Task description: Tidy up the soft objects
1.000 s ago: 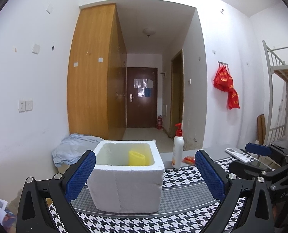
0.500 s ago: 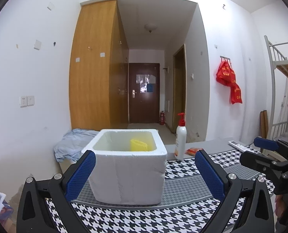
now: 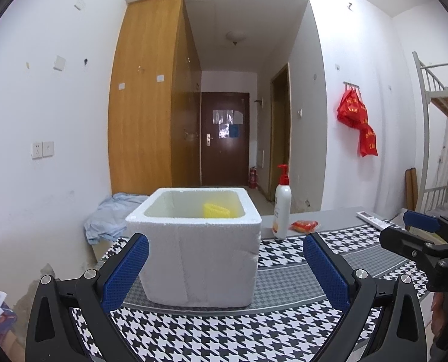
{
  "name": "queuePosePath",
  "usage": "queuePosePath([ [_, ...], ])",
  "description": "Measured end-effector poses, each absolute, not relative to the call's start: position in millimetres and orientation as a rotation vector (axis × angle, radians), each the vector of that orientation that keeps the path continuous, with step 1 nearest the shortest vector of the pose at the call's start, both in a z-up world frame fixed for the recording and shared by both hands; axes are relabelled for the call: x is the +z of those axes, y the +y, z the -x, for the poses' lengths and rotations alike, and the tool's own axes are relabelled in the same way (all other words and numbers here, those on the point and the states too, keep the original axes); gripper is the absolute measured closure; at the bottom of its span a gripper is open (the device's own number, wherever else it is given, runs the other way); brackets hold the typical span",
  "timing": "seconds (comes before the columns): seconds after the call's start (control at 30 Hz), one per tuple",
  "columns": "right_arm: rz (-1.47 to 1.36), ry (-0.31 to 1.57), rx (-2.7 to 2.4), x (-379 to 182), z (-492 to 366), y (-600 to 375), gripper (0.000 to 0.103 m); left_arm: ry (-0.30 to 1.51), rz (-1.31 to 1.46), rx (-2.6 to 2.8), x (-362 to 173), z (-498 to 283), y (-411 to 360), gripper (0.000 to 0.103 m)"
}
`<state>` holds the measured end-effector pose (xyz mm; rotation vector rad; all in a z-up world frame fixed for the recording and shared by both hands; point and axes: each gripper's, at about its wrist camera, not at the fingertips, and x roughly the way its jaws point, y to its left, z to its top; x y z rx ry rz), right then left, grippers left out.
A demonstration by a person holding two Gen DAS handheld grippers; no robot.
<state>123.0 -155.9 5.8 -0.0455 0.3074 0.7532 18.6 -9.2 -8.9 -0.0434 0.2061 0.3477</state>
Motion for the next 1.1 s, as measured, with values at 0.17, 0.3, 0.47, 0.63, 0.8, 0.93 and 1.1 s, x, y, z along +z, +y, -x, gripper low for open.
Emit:
queuePosePath([
  [0.17,0.032,0.303,0.765,4,-122,-160,0.000,0.211,0.053,0.349,-12,-18,-8,0.001],
  [0.3,0.036,0.283,0.779,4,-117,-163,0.000,0.208,0.058,0.348,-12,-18,-8,0.001],
  [0.47,0.031,0.270,0.793,3,-115,-165,0.000,0.205,0.046,0.347,-12,-17,-10,0.001],
  [0.63,0.027,0.269,0.823,2,-113,-163,0.000,0.212,0.041,0.353,-13,-16,-11,0.001],
  [0.8,0.034,0.270,0.849,0,-112,-157,0.000,0.215,0.033,0.355,-13,-16,-12,0.001],
  [0.93,0.032,0.277,0.854,-1,-114,-155,0.000,0.215,0.044,0.371,-13,-14,-9,0.001],
  [1.1,0.045,0.284,0.850,-2,-114,-153,0.000,0.220,0.051,0.375,-13,-14,-7,0.001],
])
